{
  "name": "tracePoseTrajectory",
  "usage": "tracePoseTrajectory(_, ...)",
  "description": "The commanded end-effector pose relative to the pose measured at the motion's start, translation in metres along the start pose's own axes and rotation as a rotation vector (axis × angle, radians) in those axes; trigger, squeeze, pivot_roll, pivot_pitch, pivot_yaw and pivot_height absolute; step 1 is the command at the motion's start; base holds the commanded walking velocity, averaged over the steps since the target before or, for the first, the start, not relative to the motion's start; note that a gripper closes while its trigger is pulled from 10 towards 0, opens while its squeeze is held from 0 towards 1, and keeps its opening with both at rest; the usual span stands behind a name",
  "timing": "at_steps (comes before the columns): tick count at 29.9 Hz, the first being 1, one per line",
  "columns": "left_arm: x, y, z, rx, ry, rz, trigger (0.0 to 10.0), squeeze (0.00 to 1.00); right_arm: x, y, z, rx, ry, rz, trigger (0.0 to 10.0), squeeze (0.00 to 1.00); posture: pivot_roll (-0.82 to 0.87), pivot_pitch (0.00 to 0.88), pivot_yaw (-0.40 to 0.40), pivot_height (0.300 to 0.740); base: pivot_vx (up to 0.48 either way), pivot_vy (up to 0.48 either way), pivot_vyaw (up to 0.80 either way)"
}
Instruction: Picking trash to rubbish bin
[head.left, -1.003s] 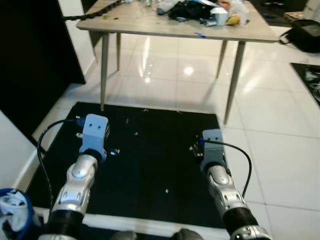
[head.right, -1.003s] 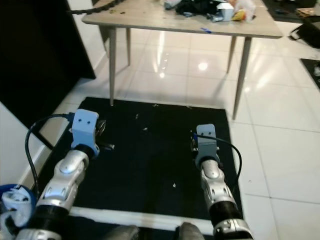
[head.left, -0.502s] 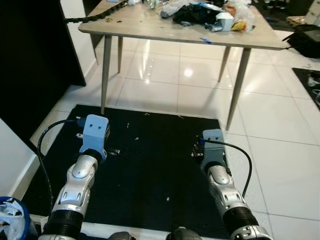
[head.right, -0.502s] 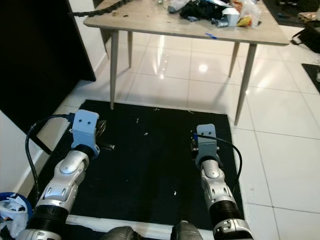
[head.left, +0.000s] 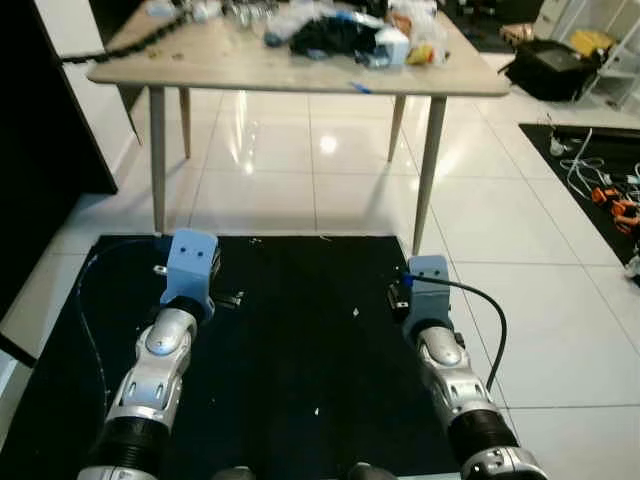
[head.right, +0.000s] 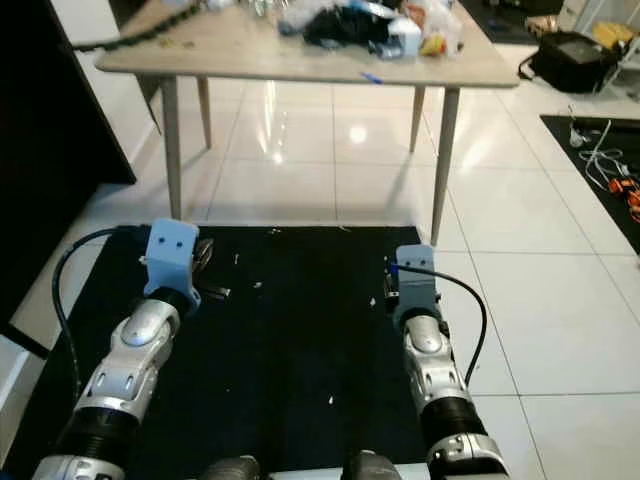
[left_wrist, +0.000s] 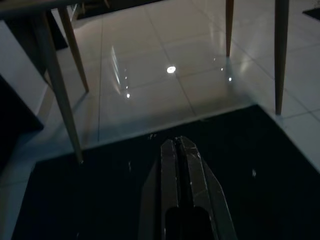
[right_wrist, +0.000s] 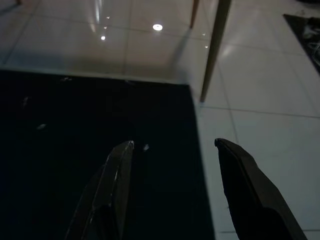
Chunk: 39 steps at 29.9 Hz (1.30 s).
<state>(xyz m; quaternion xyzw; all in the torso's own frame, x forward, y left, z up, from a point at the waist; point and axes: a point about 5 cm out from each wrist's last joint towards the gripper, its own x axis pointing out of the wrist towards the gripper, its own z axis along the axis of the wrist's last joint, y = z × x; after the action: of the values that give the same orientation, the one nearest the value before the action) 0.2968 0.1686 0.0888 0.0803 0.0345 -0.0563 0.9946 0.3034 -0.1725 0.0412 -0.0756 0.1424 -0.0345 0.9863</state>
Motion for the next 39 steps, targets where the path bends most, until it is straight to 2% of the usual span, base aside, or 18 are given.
tracePoseTrajectory(1, -0.0019, 0.0014, -0.0044, 0.008, 0.012, 0.003, 10.0, 0.0, -0.0006, 0.003, -0.0022, 0.007, 0.008, 0.008, 10.0, 0.0, 0.06, 0.001, -0.001, 0.74, 0.292, 0.0, 0.0)
tracePoseTrajectory(31, -0.0014, 0.0006, -0.0033, 0.009, 0.005, -0.001, 10.0, 0.0, -0.001, 0.0012, -0.0028, 0.009, 0.004, 0.006, 10.0, 0.0, 0.05, 0.001, -0.002, 0.74, 0.296, 0.0, 0.0)
tracePoseTrajectory(39, -0.0021, -0.0001, -0.0038, 0.01, 0.007, -0.001, 10.0, 0.0, -0.0009, 0.0001, -0.0022, 0.01, 0.001, 0.006, 10.0, 0.0, 0.05, 0.004, -0.004, 0.74, 0.296, 0.0, -0.62)
